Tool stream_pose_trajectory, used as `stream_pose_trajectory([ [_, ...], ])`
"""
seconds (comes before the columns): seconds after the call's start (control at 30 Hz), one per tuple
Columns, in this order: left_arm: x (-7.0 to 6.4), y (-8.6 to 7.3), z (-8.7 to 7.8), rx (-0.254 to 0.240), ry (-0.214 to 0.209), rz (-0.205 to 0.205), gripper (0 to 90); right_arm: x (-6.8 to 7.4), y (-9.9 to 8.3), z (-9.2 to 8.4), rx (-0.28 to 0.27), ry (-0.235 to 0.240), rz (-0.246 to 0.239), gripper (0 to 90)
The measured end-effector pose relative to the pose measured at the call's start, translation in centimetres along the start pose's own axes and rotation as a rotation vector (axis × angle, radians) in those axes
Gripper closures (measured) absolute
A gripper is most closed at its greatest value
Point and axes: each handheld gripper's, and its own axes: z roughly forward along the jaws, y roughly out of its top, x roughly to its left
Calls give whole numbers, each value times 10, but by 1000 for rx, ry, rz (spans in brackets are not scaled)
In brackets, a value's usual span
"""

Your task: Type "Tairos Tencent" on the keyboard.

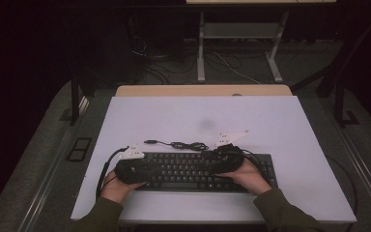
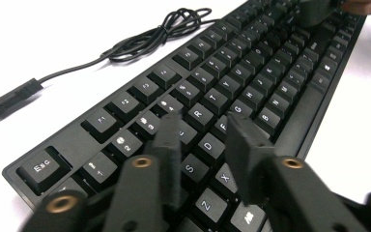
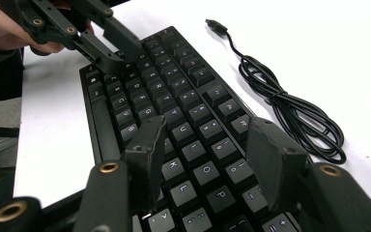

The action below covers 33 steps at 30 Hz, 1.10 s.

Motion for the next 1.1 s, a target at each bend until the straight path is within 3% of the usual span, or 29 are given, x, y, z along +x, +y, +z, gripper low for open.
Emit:
stream_pose_trajectory([
  [0.17, -1, 1, 0, -13, 2, 2, 516, 0, 0, -1, -5, 8, 0, 531],
  [0.33, -2, 1, 0, -27, 12, 7, 424, 3, 0, -1, 1, 26, -2, 653],
  [0.63, -2, 1, 0, -38, 22, 9, 341, 11, -3, 2, 18, 68, -15, 886],
  [1.1, -1, 1, 0, -46, 24, 11, 330, 31, -9, 16, 83, 118, -66, 890],
])
